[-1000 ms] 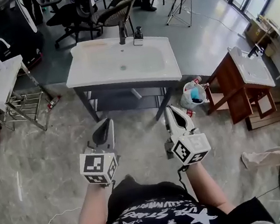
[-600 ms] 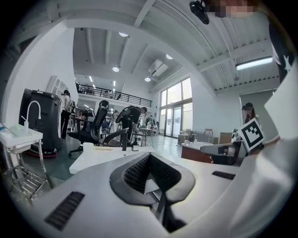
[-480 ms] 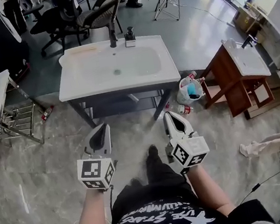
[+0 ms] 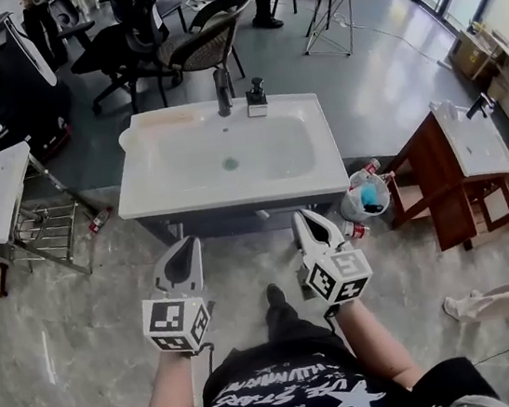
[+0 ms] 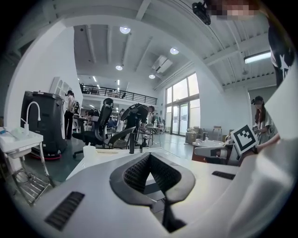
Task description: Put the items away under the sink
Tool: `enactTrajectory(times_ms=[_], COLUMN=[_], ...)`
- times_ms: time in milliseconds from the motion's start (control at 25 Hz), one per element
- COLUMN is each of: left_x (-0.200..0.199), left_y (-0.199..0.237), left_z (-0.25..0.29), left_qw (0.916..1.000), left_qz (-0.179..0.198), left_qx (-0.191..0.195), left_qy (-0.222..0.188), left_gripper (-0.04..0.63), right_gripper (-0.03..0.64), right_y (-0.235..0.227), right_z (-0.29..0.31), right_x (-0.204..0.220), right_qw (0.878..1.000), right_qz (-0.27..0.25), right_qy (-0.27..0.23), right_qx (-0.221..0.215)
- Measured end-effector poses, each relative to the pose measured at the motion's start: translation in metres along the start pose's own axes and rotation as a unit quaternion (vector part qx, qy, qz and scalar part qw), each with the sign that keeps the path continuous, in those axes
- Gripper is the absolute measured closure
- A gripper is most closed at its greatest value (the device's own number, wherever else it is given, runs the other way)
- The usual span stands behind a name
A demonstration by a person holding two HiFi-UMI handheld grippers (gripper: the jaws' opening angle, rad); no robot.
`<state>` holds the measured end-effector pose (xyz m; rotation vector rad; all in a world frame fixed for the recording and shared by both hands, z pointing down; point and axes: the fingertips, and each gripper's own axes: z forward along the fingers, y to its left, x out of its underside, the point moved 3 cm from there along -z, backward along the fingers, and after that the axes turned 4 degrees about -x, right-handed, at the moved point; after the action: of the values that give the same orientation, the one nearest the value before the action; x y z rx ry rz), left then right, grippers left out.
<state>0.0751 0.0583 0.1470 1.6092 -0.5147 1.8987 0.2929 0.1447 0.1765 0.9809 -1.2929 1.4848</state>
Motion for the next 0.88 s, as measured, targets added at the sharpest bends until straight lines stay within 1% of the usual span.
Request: enactTrajectory(times_ms=[200, 400, 600, 880], left_x=[-0.016, -0.022, -0.027, -0.029], left_y=[-0.001, -0.014, -0.019, -0.019], left_z=[0.051, 0.095, 0.134, 0.168], left_qw=[0.9999, 0.9999, 0.9997, 0.9989], left_qz=[-0.001, 0.003, 0.001, -0.002], left_qx=[-0.013, -0.009, -0.020, -0.045], left_qy=[0.000, 0.006, 0.013, 0.013], left_gripper=[0.586, 0.586, 0.586, 0.586], right_gripper=[0.614, 0.614, 0.614, 0.614], right_y=[-0.036, -0.074, -0.108, -0.133], right_z=[0.040, 0.066, 0.089, 0.120], right_x=[-0.020, -0.027, -0.034, -0.036], right_qw=[1.000, 1.000, 1.000, 0.999], right_qz=[0.004, 0.015, 0.016, 0.012], right_qy=[0.001, 0.005, 0.007, 0.014], right_qx=[-0.013, -0.016, -0.020, -0.045])
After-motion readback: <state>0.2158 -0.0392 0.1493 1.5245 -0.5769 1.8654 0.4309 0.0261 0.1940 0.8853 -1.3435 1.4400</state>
